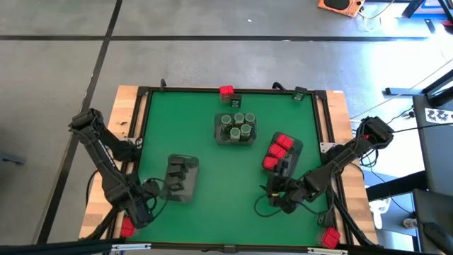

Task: Sort spices by type
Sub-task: Put the green seasoning bottle into the top black bin

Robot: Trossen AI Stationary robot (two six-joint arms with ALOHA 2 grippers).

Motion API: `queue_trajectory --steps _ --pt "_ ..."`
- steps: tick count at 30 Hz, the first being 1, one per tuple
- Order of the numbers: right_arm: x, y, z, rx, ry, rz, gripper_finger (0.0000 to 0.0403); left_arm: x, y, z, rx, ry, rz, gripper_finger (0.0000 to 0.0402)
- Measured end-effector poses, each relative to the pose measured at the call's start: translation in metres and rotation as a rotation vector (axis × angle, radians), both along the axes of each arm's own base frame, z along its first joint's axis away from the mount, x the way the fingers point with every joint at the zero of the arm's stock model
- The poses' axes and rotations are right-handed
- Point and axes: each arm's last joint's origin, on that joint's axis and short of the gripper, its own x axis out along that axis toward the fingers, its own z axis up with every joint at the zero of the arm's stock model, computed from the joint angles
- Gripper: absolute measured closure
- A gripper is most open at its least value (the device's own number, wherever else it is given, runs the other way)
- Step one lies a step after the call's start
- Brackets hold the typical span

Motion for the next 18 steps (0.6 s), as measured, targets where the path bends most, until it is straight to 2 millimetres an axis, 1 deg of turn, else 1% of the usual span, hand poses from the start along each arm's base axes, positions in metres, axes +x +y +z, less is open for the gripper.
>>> queue_trajectory --steps 4,8,18 --pt "0.0 0.0 0.0 0.011 0.013 0.012 0.0098 -0.002 -0.006 0.0 -0.05 0.016 0.02 0.0013" --pt "0.0 0.0 0.0 0.004 0.009 0.01 0.0098 -0.005 -0.01 -0.001 -0.049 0.016 0.013 0.0013" --pt "0.0 0.001 0.0 0.024 0.007 0.012 0.0098 -0.027 -0.025 -0.006 -0.013 0.039 -0.074 0.0013"
